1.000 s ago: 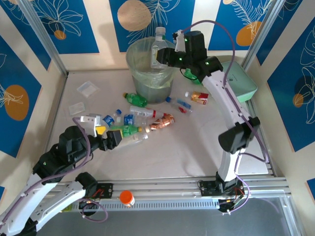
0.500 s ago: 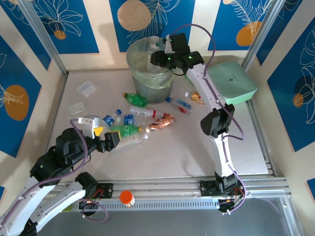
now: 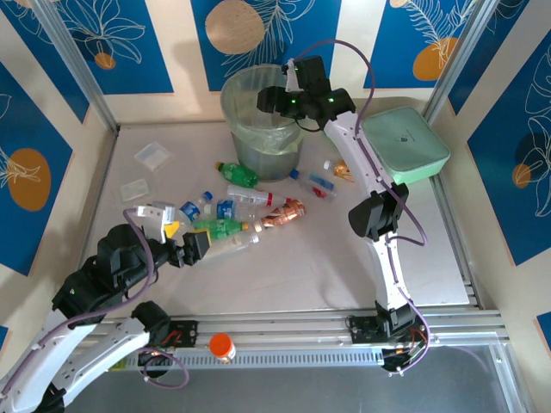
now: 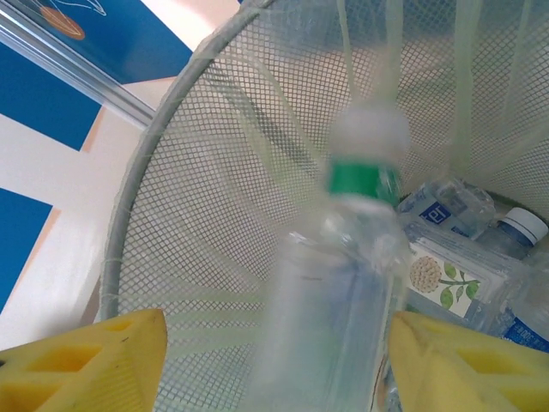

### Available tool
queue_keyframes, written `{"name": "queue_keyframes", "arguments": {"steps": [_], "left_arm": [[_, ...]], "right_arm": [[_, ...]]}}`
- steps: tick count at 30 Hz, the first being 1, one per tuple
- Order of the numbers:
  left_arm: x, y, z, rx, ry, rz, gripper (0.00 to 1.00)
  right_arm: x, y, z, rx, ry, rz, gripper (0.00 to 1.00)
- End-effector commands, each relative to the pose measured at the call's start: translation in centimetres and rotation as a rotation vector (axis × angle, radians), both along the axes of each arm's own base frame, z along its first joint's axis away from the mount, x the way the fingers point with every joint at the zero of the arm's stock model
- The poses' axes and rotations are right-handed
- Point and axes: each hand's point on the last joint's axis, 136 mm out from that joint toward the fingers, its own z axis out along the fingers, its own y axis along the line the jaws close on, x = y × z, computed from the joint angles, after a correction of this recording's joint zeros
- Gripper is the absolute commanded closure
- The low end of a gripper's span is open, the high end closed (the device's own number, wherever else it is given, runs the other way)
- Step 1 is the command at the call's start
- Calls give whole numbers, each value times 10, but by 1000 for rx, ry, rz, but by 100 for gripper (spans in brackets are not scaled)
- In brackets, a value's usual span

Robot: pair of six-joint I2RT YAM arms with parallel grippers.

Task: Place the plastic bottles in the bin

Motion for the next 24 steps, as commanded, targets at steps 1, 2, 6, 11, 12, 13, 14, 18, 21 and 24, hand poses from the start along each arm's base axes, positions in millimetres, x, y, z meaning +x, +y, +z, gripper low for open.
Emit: {"name": "queue_keyframes", "arguments": {"steps": [1,2,6,11,12,13,14,18,21,24], "left_arm": [[2,-3,22,-15,-52,-18,8],[3,-4,23,-11,-51,-20,8],[3,-5,26,-15,-52,-27,8],[0,-4,23,-52,-38,-12,8],[-1,-4,21,-60,-32,-13,8],[-1,-4,20,-63,-26,-15,8],[-2,-4,19,-61,-22,-15,8],[-1,-3,20,-55,-25,-8,8],[2,-5,21,-55,-25,-7,8],[7,-12,16,-57,-6,-17,8]], "right_arm": [[-8,3,12,16,-5,30,30],[-9,3,17,20,-15,32,30],[-19,0,39,34,-53,49,31],[-38,-10,67,39,-94,72,34],[-41,-15,71,40,-100,70,35],[-44,-19,75,43,-104,66,35],[-47,-24,79,51,-109,66,35],[-60,-43,91,100,-141,63,35],[-64,-64,91,123,-158,37,35],[-55,-94,73,113,-120,-44,37]]}}
